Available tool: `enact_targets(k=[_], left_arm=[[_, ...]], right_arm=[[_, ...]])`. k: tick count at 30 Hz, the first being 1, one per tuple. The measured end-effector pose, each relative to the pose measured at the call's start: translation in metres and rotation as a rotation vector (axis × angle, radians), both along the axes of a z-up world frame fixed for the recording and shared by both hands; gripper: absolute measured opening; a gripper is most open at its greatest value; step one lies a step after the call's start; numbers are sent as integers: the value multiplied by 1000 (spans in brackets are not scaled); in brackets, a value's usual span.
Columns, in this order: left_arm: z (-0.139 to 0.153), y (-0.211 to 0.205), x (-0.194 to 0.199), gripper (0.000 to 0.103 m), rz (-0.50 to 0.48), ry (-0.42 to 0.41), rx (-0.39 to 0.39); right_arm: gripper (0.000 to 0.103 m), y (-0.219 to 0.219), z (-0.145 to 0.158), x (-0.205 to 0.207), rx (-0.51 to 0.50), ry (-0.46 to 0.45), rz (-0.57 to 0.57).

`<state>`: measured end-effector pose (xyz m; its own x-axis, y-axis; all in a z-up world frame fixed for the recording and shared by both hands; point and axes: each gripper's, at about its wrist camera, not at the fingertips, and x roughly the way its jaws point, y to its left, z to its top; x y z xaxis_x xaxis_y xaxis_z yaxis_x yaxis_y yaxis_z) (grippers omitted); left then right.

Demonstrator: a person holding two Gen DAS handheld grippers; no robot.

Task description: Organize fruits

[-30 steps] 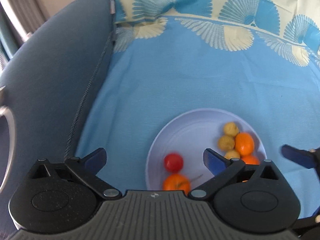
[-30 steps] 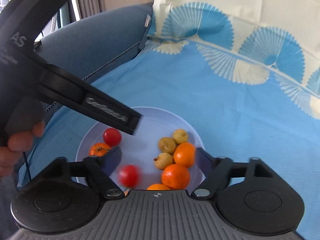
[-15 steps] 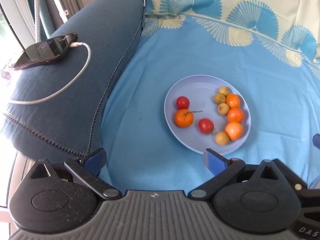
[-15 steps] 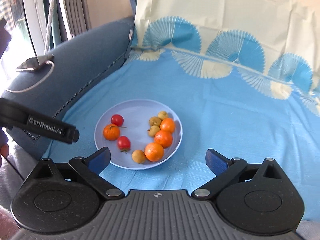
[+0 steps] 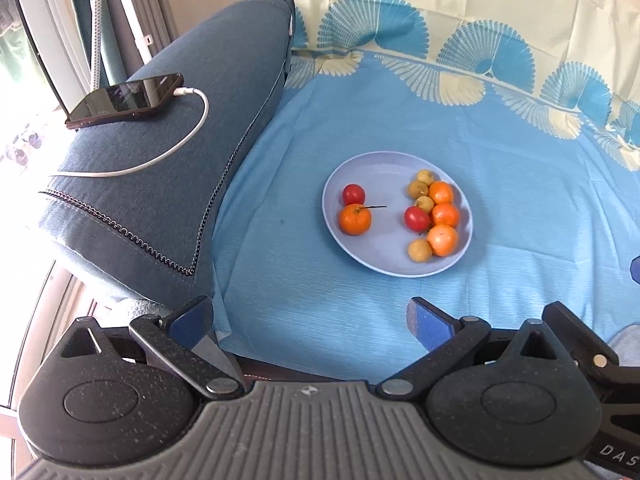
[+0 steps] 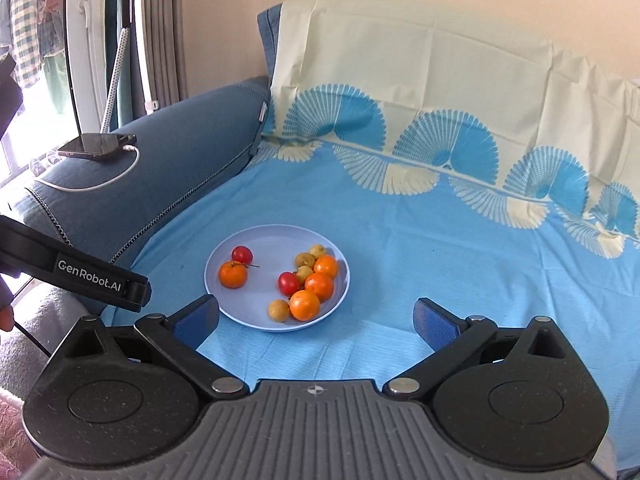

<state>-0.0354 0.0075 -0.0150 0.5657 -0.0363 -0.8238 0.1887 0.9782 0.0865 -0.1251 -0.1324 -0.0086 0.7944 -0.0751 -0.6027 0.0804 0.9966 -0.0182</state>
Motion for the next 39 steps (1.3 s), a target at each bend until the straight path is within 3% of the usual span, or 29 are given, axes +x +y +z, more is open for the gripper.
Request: enact_targets(k=[14, 39], left_arm=[[12, 1, -20, 103, -11, -29, -14], [6, -5, -17, 103, -39, -23, 22]], right_arm=[[102, 2, 11, -23, -14, -48, 3], [102, -1, 8, -18, -5, -26, -23]])
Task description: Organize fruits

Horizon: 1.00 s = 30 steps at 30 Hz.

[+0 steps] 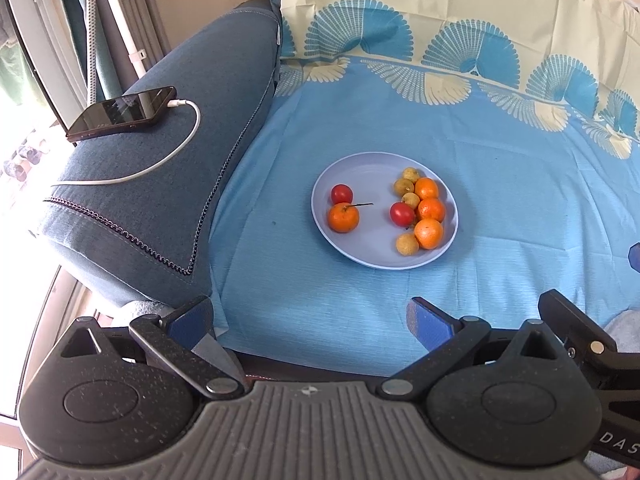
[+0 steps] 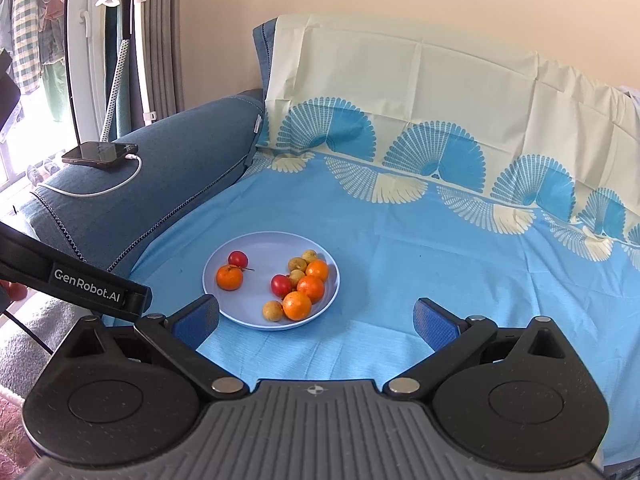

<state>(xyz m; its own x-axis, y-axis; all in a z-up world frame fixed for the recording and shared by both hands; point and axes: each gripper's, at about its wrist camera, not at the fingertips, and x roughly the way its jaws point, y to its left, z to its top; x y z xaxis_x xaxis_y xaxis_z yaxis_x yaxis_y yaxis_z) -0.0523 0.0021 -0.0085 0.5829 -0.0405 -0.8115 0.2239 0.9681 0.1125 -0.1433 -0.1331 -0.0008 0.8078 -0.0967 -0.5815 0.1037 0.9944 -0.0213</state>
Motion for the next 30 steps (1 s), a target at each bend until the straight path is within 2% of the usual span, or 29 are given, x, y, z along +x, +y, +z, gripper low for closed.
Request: enact_targets(k=[30], left_arm=[[-2, -2, -1, 103, -2, 3, 16]], right_arm=[[102, 1, -3, 0, 8, 7, -5]])
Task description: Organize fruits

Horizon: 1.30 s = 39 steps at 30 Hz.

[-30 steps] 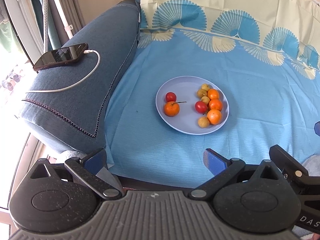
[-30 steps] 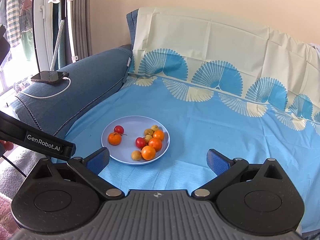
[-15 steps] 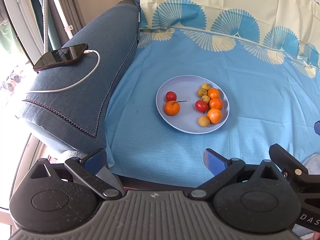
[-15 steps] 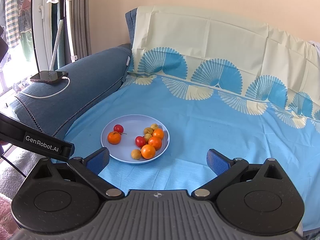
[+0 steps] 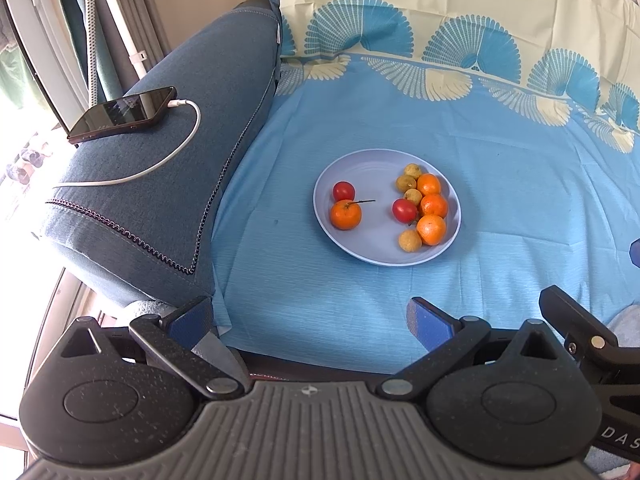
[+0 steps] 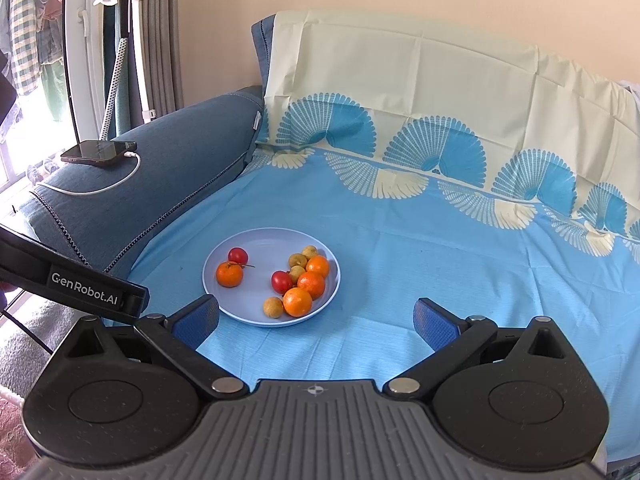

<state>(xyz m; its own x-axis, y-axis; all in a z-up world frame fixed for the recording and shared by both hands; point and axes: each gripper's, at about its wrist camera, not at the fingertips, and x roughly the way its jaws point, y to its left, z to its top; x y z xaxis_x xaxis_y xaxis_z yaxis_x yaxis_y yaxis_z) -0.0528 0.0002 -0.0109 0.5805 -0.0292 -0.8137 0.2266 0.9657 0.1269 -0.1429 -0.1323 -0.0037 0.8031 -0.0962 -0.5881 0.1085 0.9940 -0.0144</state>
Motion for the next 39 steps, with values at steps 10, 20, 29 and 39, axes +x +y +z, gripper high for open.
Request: enact_targets(k=[10, 20, 29, 39], left_arm=[[0, 0, 0, 103, 0, 0, 2], [0, 1, 0, 103, 0, -1, 5], [0, 1, 0, 103, 0, -1, 5], [0, 0, 0, 103, -1, -1, 7]], right_arm=[[102, -1, -1, 0, 3, 1, -2], [102, -2, -2, 0, 4, 2, -1], [102, -2, -2, 0, 4, 2, 0], [102, -3, -2, 0, 5, 2, -1]])
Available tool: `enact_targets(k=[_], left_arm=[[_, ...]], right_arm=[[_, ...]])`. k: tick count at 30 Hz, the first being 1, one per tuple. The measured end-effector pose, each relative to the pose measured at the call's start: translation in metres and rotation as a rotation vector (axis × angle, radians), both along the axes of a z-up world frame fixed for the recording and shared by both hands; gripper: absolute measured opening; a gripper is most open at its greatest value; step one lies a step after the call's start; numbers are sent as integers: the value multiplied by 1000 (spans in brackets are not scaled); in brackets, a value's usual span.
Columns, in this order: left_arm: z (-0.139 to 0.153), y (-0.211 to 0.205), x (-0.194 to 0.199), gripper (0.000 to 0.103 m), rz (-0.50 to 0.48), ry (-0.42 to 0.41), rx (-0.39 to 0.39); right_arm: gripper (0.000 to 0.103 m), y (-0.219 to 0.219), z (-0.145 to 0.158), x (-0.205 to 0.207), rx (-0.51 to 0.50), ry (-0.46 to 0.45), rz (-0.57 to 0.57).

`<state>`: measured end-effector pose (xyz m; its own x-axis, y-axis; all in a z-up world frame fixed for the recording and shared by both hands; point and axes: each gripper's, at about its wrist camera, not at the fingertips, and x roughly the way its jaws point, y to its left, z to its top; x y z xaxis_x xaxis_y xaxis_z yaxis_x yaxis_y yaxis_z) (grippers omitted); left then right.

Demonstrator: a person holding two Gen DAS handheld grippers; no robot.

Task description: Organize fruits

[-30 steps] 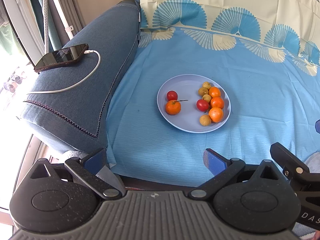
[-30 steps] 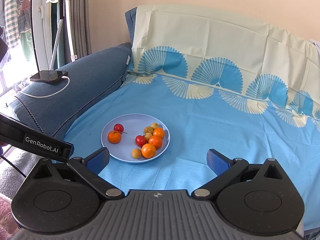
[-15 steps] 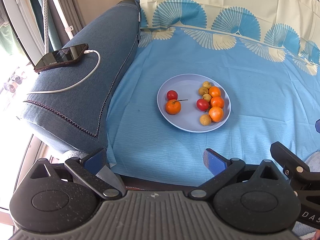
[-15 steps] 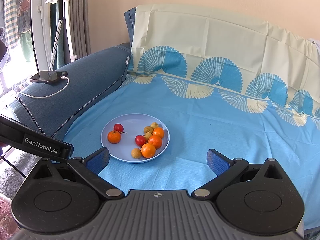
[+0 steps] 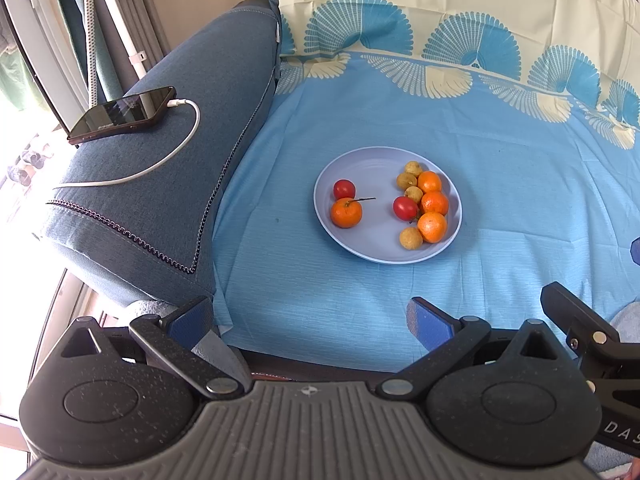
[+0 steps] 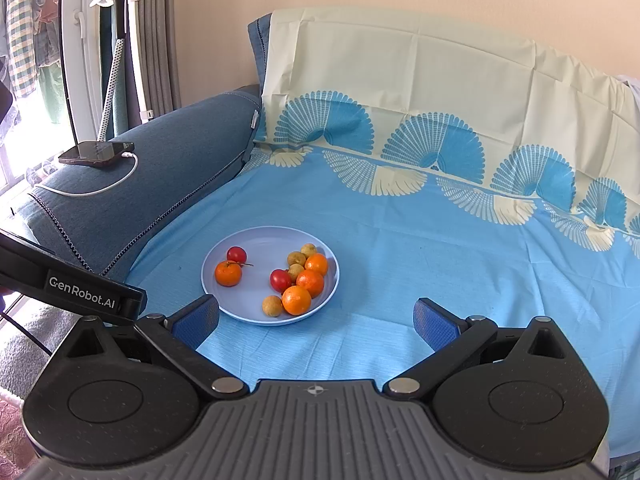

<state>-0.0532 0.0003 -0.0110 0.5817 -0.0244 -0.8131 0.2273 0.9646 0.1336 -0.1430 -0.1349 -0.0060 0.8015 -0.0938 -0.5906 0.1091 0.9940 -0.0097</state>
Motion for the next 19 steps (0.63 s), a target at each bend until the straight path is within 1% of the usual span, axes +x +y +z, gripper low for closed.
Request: enact_targets(k=[19], left_arm=[[0, -2, -1, 103, -9, -18, 13]], right_arm=[[102, 2, -2, 1, 1, 4, -7]])
